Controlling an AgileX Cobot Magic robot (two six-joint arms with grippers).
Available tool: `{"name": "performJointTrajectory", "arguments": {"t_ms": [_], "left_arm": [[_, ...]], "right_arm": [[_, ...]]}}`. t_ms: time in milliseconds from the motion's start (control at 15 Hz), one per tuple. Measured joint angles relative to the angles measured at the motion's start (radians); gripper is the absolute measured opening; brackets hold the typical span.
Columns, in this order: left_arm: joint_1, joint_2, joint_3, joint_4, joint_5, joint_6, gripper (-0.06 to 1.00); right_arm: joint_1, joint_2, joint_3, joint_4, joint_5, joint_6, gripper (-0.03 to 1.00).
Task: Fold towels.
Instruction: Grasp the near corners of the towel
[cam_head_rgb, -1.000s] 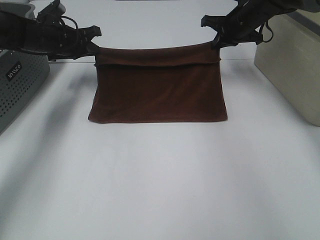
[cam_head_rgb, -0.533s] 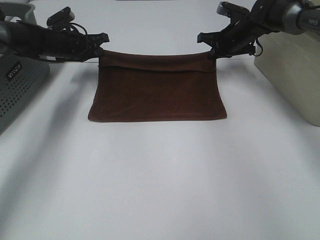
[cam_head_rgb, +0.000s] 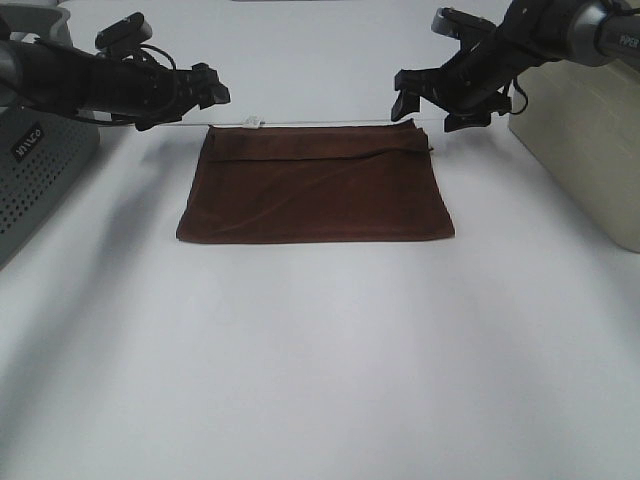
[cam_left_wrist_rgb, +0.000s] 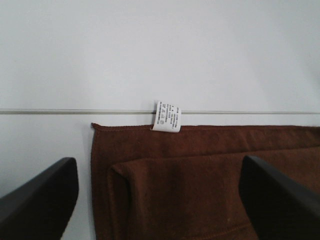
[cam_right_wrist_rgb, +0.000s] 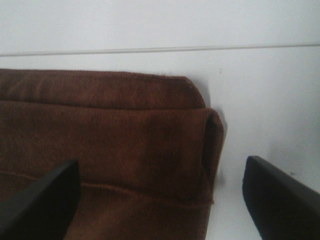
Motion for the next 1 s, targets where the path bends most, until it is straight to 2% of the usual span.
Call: {"name": "performJointTrajectory", "arguments": {"t_ms": [133,333,467,600,800,1000], "left_arm": [[0.000,-0.025,0.000,0.076,0.078,-0.002,0.83],[0.003,-0.066,-0.006,0.180,0.255,-0.022,0.83],[0.029,-0.081,-0.006,0.238,0.369,-0.117,0.83],[0.062,-0.097,-0.001,0.261,0.446,-0.212,0.83],[0.070,-0.166,0.119,0.265,0.465,-0.257,0.83],[0.070,-0.265,0.376,0.248,0.396,-0.281,0.82]], "right_arm": [[0.000,-0.032,0.000,-0.019,0.092,0.000,0.84],[0.000,-0.078,-0.001,-0.024,0.234,0.041,0.84],[0.000,-0.094,-0.001,-0.026,0.325,0.074,0.84],[0.000,-0.115,-0.001,-0.027,0.418,0.080,0.84],[0.000,-0.130,-0.003,-0.024,0.528,0.104,0.84],[0.000,-0.141,0.016,-0.027,0.547,0.164,0.82]]}}
